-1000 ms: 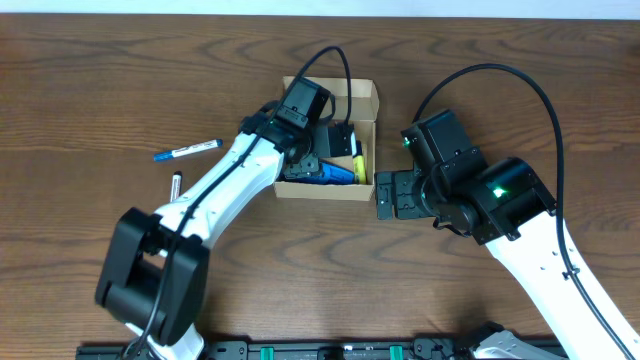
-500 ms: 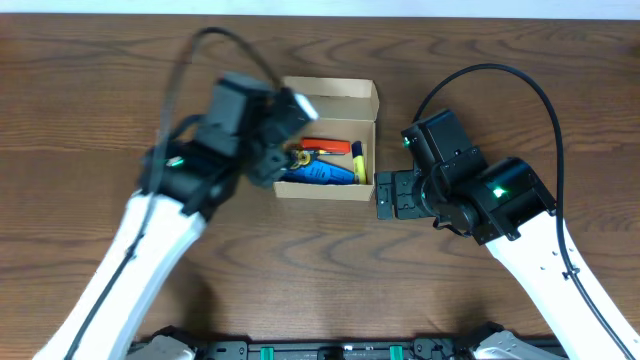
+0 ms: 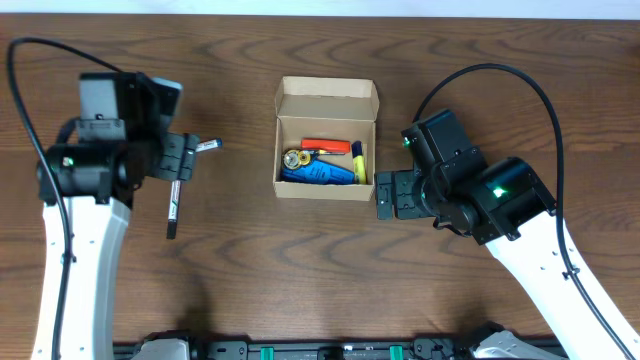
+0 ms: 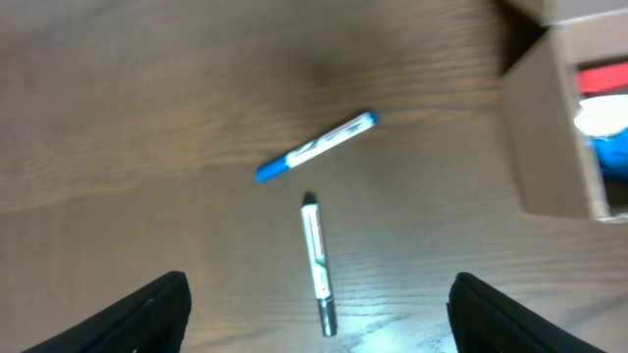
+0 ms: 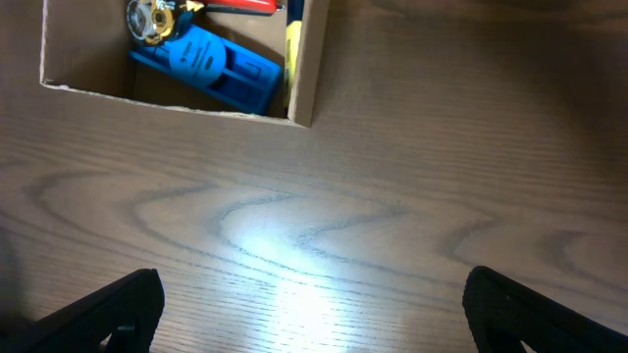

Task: Pack container
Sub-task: 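Move left gripper to the black-capped marker and grasp it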

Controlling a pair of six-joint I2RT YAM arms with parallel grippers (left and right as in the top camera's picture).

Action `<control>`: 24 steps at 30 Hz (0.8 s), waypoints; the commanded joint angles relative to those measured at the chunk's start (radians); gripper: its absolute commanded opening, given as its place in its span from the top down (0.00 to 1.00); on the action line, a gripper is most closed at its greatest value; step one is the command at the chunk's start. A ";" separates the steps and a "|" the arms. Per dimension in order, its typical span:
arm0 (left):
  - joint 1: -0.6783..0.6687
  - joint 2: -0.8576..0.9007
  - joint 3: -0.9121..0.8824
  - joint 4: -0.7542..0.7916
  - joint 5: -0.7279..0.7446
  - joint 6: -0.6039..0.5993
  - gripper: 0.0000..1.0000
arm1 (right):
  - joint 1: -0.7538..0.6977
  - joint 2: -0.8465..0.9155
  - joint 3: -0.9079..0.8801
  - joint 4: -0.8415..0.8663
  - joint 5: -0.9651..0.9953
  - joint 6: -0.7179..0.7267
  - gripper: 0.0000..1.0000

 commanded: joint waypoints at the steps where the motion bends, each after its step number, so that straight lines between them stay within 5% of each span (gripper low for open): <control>1: 0.035 0.049 0.002 -0.005 0.047 -0.029 0.19 | 0.003 -0.010 0.007 -0.002 0.003 -0.010 0.01; 24: 0.101 0.111 -0.463 0.395 0.016 0.080 0.19 | 0.003 -0.010 0.007 -0.002 0.003 -0.010 0.01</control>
